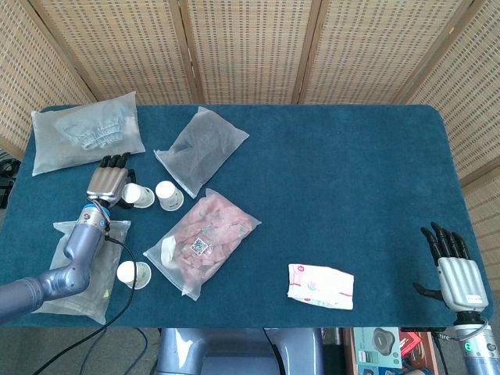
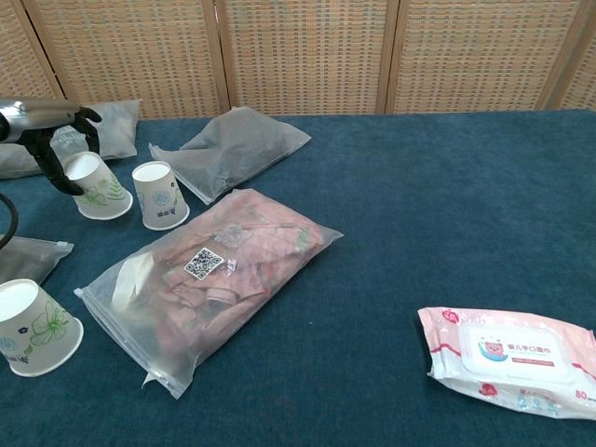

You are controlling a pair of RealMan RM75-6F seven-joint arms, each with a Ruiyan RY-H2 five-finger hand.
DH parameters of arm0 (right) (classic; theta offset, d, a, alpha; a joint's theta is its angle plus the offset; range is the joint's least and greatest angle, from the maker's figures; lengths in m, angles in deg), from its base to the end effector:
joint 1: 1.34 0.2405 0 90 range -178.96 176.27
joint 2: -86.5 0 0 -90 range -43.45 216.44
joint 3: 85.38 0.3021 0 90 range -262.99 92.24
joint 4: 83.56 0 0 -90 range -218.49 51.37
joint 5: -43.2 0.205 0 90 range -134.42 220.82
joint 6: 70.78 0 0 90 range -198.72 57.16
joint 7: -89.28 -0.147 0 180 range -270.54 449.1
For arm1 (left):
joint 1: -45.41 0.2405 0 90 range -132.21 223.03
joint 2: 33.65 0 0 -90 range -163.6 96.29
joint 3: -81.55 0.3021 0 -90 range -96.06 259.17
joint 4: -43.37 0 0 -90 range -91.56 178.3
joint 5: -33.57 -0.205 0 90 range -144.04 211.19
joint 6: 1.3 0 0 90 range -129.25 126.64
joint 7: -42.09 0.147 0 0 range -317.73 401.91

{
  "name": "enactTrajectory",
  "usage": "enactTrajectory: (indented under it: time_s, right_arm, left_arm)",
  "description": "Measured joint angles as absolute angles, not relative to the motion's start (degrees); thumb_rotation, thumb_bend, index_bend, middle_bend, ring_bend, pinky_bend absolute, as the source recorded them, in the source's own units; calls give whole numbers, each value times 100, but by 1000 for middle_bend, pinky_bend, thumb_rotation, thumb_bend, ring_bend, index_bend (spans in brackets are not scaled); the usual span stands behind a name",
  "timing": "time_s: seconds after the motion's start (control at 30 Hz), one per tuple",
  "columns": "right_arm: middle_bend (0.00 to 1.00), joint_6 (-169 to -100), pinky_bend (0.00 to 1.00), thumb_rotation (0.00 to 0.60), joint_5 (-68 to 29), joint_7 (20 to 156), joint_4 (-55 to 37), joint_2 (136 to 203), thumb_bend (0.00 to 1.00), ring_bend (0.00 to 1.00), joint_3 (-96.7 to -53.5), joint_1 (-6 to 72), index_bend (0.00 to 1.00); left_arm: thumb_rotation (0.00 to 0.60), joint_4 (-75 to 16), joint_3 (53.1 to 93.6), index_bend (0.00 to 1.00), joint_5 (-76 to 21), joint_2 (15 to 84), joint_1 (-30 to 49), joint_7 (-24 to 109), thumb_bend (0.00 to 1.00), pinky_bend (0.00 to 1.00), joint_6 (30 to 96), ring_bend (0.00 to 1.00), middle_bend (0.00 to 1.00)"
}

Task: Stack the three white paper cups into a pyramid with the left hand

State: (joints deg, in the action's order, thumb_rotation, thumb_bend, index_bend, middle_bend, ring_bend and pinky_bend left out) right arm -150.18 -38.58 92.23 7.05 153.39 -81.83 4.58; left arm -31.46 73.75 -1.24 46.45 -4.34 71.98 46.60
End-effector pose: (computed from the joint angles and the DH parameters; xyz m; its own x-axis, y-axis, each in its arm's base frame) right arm -0.3638 -0.1957 0.1612 0.4134 -0.0858 0.9065 -0.9075 0.0423 0.4178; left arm -0.2516 0.4493 0.0662 0.5646 0.3283 0.7573 0.8093 -0.0396 -0.5861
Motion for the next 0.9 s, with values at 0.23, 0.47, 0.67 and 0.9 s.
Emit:
enactTrajectory:
  time_s: [0.23,0.47,0.67,0.9]
  right_arm:
    - [0,-14988,0,600,-3849,9252,675,15371,127,0,-8185,478,0]
    - [0,-15001,0,600,-3848,9254,680,15375,127,0,-8184,475,0]
    - [0,-15012,0,600,-3867,9265,694,15376,127,0,-8193,473,0]
    - [0,-15040,0,600,-3886,9270,727,15355,127,0,-8200,463,0]
  left_arm:
    - [600,-2861,7320,461,-149,5009,-481,7160,219,0,4709,0,0]
    - [600,-2679,7311,222,-339,5204,-418,7052,218,0,4801,0,0]
    - [600,-2821,7296,132,-406,5078,-348,7031,218,0,4870,0,0]
    - [600,-3468,7207,128,-693,4662,-170,6733,218,0,5050,0,0]
